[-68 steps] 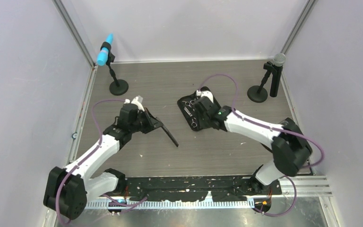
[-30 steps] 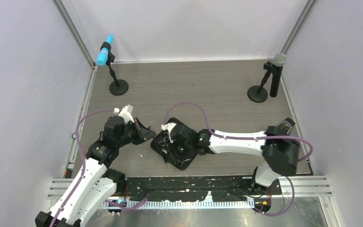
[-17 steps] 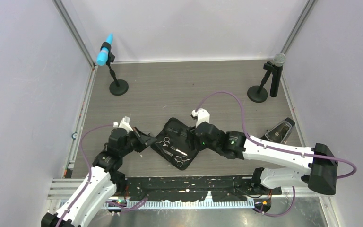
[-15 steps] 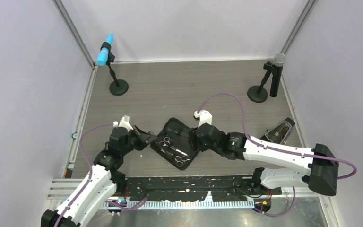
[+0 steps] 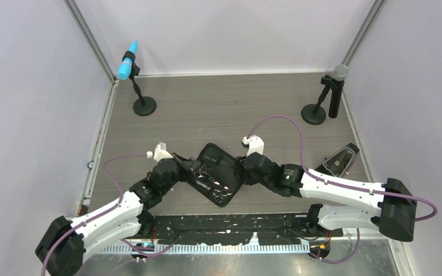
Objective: Sort the hair-cutting tools
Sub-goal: Place the comb in the hairdressing tool bag.
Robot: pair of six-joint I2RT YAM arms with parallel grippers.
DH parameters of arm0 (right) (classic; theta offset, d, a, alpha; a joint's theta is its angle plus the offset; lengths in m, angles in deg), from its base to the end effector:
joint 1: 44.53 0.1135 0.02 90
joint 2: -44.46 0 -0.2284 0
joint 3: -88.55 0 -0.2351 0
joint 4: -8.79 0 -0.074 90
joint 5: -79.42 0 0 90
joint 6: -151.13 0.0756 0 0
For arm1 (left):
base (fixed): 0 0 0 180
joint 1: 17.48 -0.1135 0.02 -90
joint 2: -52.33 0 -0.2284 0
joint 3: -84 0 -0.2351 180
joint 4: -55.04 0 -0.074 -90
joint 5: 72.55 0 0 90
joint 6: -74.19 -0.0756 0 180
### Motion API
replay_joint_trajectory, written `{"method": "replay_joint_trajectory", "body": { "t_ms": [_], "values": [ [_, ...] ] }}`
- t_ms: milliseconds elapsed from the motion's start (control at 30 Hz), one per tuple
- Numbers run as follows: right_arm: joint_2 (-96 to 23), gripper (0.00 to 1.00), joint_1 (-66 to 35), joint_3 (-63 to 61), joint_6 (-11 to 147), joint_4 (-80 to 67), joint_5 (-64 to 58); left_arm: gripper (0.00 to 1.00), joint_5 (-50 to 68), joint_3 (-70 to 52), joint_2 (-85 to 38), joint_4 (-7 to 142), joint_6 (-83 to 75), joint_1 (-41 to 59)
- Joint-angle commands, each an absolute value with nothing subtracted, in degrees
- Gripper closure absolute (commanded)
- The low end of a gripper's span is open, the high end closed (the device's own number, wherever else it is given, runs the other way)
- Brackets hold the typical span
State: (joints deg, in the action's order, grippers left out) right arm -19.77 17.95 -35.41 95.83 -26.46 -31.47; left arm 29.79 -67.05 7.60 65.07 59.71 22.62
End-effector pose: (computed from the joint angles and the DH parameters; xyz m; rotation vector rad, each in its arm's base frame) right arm 0.1433 0.2167 0.1862 -0.3758 2.2811 0.4627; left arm 0.1765 -0.1275 0.1459 -0.8013 2.0251 -1.0282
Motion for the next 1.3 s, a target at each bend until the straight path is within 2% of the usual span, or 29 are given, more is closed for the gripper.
{"method": "replay_joint_trajectory", "body": {
  "t_ms": [0, 133, 300, 633, 833, 1033, 1267],
  "values": [
    [-18.4, 0.41, 17.2, -37.2, 96.9, -23.1, -31.8, 1.00, 39.4, -68.5, 3.3, 57.5, 63.3, 24.4],
    [-18.2, 0.41, 16.9, -37.9, 97.1, -22.7, -31.4, 1.00, 38.7, -70.1, -1.7, 52.6, 65.0, 25.3],
    [-17.8, 0.41, 16.7, -38.0, 97.0, -22.6, -31.0, 0.94, 36.6, -70.6, -4.3, 52.1, 65.1, 25.8],
    [-17.7, 0.40, 16.7, -37.9, 96.7, -22.2, -28.8, 0.52, 38.0, -71.6, 6.8, 66.4, 63.4, 25.8],
    [-20.1, 0.38, 16.7, -36.3, 98.9, -25.6, -28.4, 0.33, 41.2, -69.1, 15.6, 78.9, 56.6, 25.8],
    [-21.2, 0.38, 15.8, -37.6, 105.6, -26.1, -29.6, 0.24, 43.9, -60.6, 19.4, 92.8, 46.7, 25.2],
    [-25.4, 0.37, 11.4, -40.0, 110.4, -19.8, -25.3, 0.21, 40.1, -51.2, 16.3, 101.9, 34.5, 22.2]
  ]
}}
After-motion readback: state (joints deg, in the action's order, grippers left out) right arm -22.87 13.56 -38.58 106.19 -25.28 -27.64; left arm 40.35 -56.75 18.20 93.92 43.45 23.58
